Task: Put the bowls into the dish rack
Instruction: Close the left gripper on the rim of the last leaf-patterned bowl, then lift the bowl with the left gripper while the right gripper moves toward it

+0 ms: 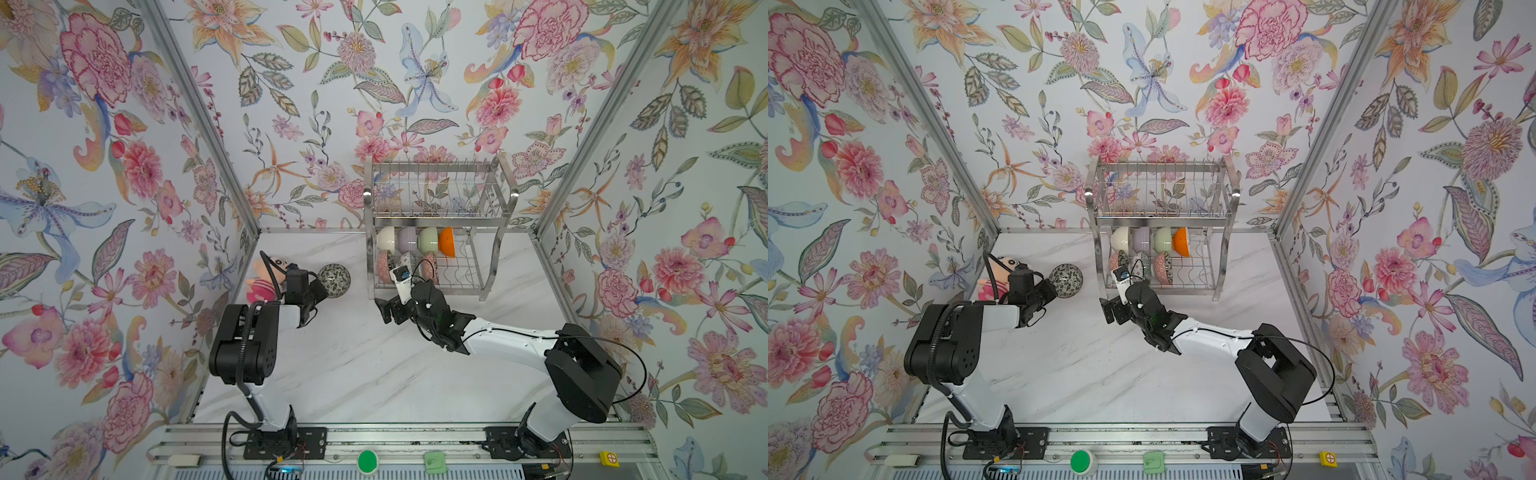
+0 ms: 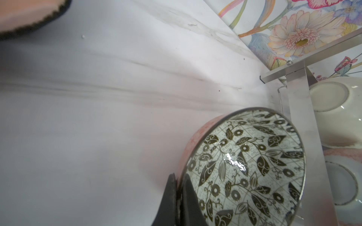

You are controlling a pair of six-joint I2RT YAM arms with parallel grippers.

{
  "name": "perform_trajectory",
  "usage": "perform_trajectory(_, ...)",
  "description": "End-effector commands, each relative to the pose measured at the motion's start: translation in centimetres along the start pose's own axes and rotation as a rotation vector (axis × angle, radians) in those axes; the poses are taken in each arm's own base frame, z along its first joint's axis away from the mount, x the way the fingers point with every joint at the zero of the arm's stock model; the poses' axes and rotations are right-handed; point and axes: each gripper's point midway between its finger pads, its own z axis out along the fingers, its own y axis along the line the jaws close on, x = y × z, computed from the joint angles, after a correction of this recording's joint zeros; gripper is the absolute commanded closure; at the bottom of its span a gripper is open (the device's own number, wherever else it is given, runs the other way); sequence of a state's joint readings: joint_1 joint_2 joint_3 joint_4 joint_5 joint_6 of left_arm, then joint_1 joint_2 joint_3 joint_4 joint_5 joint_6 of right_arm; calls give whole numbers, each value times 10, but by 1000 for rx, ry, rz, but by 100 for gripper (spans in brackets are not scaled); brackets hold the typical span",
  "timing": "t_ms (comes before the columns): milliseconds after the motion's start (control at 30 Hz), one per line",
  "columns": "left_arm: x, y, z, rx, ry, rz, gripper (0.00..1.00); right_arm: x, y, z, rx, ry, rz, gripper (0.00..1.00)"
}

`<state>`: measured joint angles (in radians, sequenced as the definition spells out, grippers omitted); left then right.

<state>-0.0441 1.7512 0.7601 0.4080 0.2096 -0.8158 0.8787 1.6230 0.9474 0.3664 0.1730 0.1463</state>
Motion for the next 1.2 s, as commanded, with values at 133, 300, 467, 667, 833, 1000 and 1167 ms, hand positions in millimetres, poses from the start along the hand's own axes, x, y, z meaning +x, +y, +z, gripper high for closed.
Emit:
perform_trajectory(133,5,-21,-61,26,-7,113,100,-9,-19,-8,25,5,36,1)
perform_trajectory(300,31,-32,-94,-11,37,220,100,-9,-40,-18,56,30,49,1)
perform_trajectory(467,62,-36,-117,-45,87,325,100,-16,-66,-43,105,16,69,1)
perform_trajectory(667,108,-73,-123,47,143,420,100,-19,-93,-65,152,0,117,1)
perform_trajectory(833,147,-120,-113,128,207,495,100,-14,-101,-74,178,16,134,1)
perform_trajectory(1000,177,-171,-105,196,240,587,100,-5,-127,-88,258,52,166,1)
perform_trajectory(1167,204,-214,-93,258,282,651,100,12,-146,-106,315,86,210,1)
